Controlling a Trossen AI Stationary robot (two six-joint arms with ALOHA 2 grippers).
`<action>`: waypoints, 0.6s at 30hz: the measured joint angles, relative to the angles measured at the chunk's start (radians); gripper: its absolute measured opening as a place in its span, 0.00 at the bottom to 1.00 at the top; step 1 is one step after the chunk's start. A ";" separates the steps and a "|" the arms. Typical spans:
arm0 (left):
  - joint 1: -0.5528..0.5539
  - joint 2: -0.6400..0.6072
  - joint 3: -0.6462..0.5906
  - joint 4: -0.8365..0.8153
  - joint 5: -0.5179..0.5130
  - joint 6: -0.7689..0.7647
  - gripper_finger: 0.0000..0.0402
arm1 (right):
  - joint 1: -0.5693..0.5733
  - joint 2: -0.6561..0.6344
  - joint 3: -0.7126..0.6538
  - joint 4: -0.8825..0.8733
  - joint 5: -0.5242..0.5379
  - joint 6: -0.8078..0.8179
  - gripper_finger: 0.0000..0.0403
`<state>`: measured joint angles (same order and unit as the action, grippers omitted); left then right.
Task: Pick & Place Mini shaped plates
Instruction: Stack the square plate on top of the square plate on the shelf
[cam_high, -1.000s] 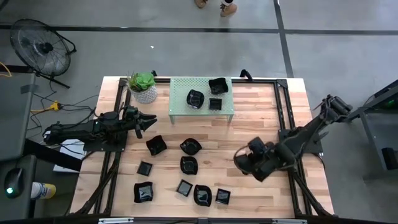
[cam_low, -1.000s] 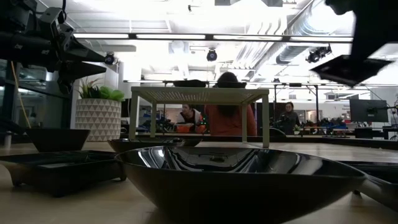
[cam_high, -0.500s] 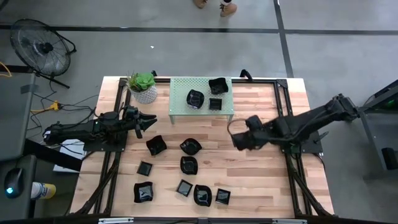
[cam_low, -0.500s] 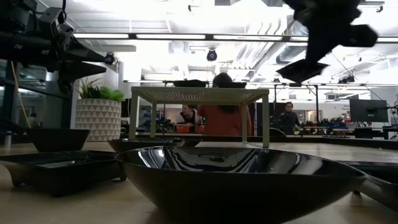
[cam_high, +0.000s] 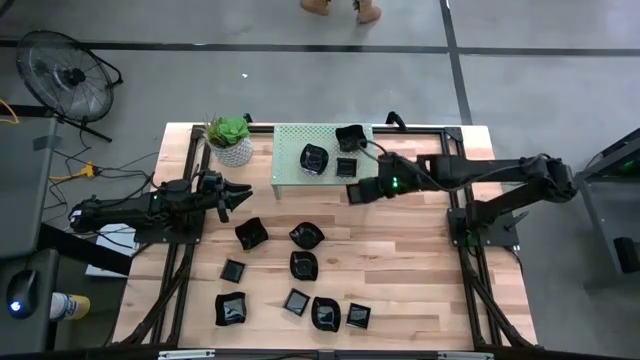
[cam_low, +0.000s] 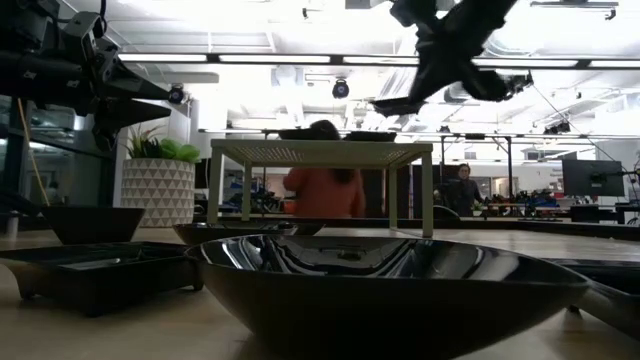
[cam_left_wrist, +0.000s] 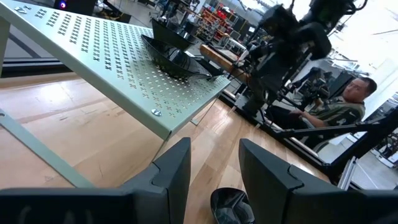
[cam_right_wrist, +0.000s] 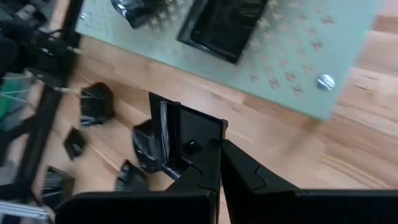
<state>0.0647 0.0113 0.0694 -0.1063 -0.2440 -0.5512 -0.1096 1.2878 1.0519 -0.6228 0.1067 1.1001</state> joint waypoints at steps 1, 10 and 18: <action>0.000 0.000 0.000 0.000 0.000 0.000 0.33 | -0.018 0.006 0.000 0.017 -0.025 -0.005 0.00; 0.000 0.000 0.000 0.000 0.000 0.000 0.33 | -0.141 0.033 0.000 0.182 -0.123 -0.028 0.00; 0.000 0.000 0.000 0.000 0.000 0.000 0.33 | -0.224 0.033 0.000 0.204 -0.163 -0.018 0.00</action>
<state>0.0647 0.0113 0.0692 -0.1066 -0.2440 -0.5510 -0.3340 1.3212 1.0519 -0.4186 -0.0564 1.0819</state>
